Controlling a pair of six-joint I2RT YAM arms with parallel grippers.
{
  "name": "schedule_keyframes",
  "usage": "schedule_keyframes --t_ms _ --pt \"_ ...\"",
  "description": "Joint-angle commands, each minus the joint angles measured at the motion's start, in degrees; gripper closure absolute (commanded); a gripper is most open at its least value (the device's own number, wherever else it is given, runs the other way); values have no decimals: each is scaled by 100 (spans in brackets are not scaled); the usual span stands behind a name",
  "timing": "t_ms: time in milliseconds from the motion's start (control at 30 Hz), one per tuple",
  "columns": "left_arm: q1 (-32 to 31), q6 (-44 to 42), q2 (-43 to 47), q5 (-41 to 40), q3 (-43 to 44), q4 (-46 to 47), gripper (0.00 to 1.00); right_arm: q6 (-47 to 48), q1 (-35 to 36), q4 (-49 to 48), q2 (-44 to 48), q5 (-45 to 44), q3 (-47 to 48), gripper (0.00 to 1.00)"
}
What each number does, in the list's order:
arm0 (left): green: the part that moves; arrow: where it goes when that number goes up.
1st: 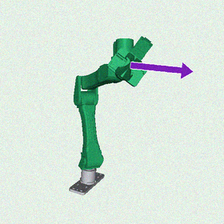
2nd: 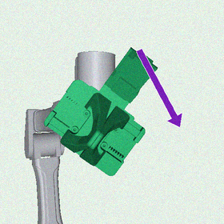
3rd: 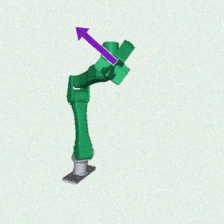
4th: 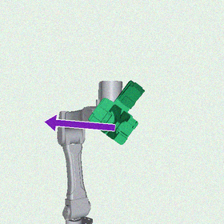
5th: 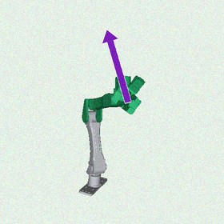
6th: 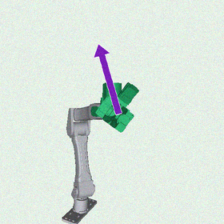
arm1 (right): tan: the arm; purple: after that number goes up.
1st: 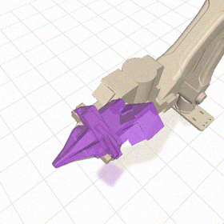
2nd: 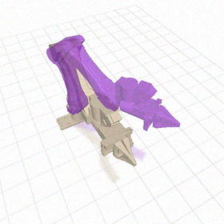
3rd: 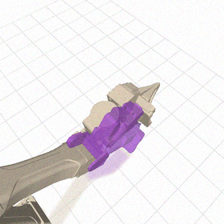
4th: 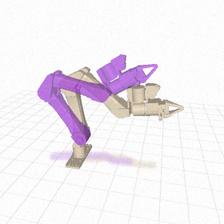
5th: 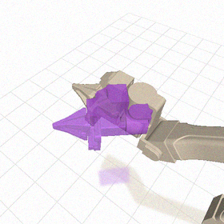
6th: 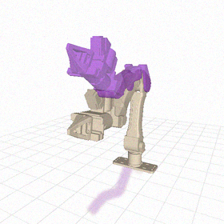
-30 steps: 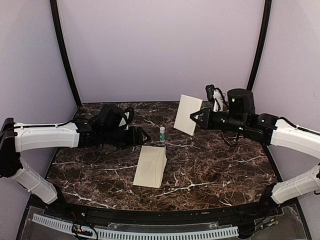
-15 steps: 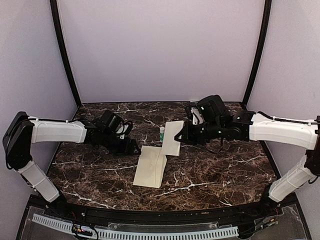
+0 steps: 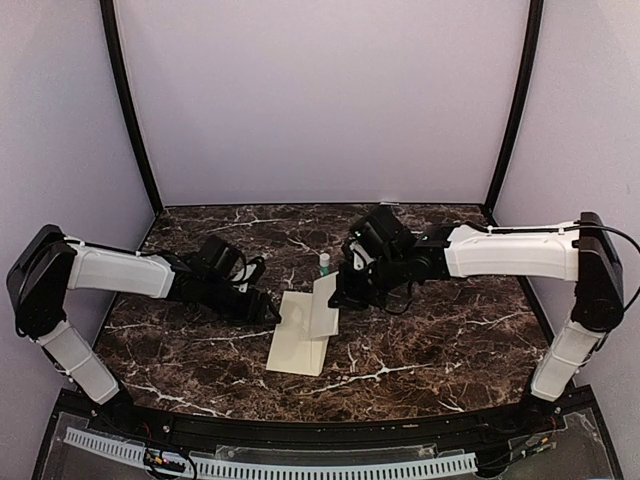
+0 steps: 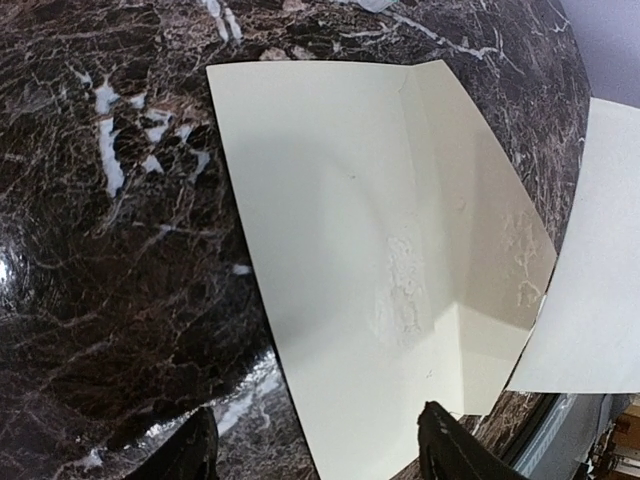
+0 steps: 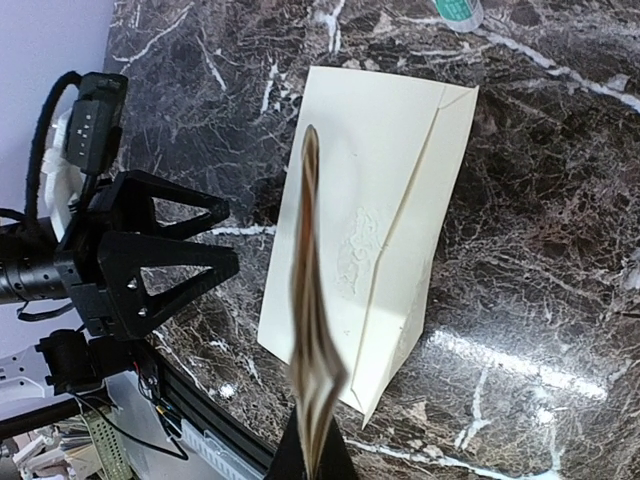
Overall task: Place the letter into the envelope and seal it
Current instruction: Place the letter in the envelope.
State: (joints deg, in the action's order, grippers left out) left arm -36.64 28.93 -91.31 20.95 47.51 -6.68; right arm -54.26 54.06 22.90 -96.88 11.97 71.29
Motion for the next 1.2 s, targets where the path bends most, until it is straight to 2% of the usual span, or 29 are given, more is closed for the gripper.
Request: schedule_keyframes --t_ms 0,300,667,967,1167 --pt "-27 18 55 -33 -116 175 33 -86 13 230 -212 189 232 100" --pt "-27 8 -181 132 11 192 39 -14 -104 149 -320 299 50 100" --pt "-63 106 -562 366 132 253 43 -68 -301 -139 -204 298 -597 100" --pt "-114 192 -851 441 180 315 49 -181 -537 -1071 -75 816 -1350 100" --pt "-136 139 -934 404 231 185 53 -63 -640 -1154 -132 950 -1417 100"
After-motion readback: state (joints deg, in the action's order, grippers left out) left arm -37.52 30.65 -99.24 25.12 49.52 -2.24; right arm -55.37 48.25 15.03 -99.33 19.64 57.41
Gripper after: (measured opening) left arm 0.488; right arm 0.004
